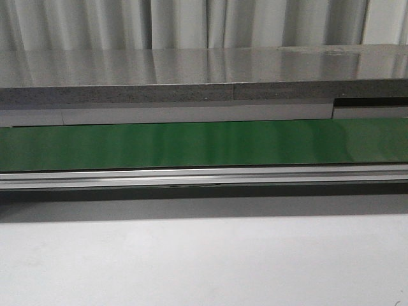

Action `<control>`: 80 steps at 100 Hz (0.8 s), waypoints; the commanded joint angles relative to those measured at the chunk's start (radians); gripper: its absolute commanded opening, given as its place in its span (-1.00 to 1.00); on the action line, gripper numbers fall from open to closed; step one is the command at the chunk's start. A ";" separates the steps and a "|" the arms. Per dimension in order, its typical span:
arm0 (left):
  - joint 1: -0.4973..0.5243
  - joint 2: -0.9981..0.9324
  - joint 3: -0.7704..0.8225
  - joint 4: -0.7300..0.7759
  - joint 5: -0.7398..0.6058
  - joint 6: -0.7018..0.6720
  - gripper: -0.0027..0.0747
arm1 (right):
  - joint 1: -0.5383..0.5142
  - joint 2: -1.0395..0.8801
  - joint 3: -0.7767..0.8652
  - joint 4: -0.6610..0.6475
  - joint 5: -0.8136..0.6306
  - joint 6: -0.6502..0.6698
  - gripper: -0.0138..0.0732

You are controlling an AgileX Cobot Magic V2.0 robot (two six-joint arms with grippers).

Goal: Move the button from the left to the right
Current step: 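Lift the button with the right gripper and release it on the green mat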

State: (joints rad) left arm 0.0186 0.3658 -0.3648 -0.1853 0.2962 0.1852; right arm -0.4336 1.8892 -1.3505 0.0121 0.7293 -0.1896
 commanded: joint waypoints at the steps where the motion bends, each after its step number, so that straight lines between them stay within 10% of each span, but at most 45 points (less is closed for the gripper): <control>1: -0.007 0.005 -0.025 -0.014 -0.083 -0.006 -0.99 | -0.008 -0.047 -0.031 0.002 -0.034 0.010 0.54; 80: -0.007 0.005 -0.025 -0.014 -0.083 -0.006 -0.99 | 0.217 -0.386 -0.021 0.065 -0.167 0.062 0.53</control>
State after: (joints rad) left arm 0.0186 0.3658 -0.3648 -0.1853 0.2962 0.1852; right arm -0.2531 1.5988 -1.3547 0.0553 0.6305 -0.1285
